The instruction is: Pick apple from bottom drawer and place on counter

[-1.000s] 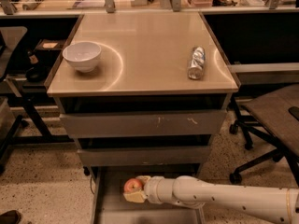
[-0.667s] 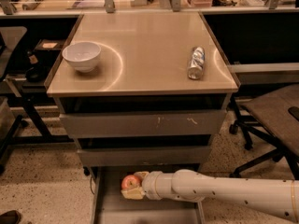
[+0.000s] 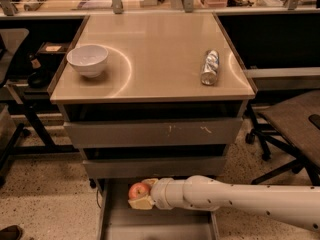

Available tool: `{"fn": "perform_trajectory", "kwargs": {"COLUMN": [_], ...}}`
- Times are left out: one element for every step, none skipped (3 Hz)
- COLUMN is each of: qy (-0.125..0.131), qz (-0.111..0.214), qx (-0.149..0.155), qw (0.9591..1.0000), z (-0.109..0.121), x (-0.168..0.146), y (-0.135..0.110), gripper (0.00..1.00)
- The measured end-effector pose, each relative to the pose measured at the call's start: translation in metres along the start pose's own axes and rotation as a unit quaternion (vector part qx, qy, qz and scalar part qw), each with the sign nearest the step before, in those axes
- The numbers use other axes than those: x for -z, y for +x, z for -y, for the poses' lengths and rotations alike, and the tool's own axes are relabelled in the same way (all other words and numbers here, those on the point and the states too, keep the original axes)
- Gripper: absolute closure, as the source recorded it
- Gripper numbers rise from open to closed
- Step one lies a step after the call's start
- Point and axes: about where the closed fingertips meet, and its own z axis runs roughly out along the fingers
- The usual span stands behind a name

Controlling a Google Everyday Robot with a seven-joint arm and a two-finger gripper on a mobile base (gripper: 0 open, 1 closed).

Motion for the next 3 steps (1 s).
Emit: {"fn": "perform_trajectory", "kwargs": {"qy": [0.012,0.023,0.040], "qz": [0.013,0.027,0.030], "qx": [-0.003,0.010,0.019], "qw": [0.9998,0.9993,0.9986], "z": [-0.002,-0.011,-0.018], "x": [0.014,0.037,0.062], "y": [-0.018,-0.049,-0.080], "gripper": [1.00,1.00,1.00]}}
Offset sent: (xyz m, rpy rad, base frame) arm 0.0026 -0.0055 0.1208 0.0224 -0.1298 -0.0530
